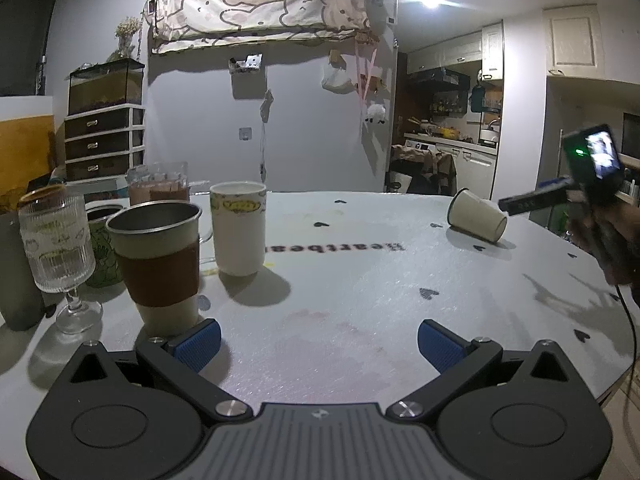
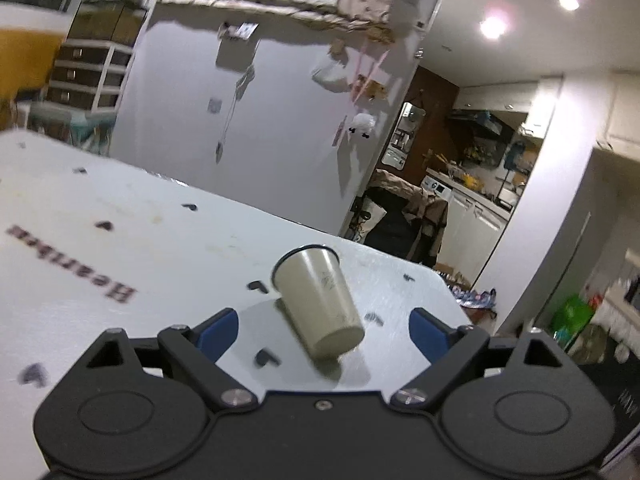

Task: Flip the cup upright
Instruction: 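Move the right tool to the lying beige cup and close on its body, then close the left tool on the beige cup's rim end while the right tool holds its body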

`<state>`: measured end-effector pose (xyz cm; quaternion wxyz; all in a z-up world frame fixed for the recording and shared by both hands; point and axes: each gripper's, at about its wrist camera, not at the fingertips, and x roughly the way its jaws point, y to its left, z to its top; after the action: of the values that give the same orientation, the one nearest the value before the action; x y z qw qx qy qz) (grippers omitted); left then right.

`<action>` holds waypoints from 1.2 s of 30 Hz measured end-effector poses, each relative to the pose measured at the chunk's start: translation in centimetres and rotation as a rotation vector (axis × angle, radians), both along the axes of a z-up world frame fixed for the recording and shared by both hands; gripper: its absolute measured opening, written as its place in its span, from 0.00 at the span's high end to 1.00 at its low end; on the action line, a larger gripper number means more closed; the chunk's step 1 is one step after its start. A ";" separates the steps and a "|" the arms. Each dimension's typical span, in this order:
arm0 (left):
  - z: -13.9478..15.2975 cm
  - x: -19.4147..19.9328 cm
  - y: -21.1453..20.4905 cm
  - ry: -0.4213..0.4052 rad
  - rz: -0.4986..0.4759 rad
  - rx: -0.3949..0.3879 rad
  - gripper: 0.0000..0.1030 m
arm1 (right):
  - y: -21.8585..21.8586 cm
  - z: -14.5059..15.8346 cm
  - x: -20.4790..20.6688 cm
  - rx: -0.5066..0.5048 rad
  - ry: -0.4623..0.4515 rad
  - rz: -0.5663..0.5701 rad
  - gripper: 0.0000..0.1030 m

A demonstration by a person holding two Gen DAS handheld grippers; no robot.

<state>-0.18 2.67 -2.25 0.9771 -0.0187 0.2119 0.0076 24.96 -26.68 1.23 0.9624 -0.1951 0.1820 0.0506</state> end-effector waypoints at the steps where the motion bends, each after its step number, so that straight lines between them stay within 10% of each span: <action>1: -0.1 0.1 0.2 0.006 0.002 -0.003 0.00 | 0.1 -0.1 1.1 -0.009 0.010 0.007 0.11; 19: -1.3 2.7 2.1 0.054 0.044 -0.057 0.00 | -1.1 -5.7 11.9 -0.048 0.175 0.015 0.32; 36: -1.5 1.0 2.6 0.056 -0.057 -0.129 0.00 | 1.9 -3.8 -1.5 0.321 0.312 0.006 0.39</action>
<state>0.85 5.31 -3.80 0.9674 -0.0755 0.2396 -0.0336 23.44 -24.79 -2.53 0.9412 -0.0300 0.3176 0.1112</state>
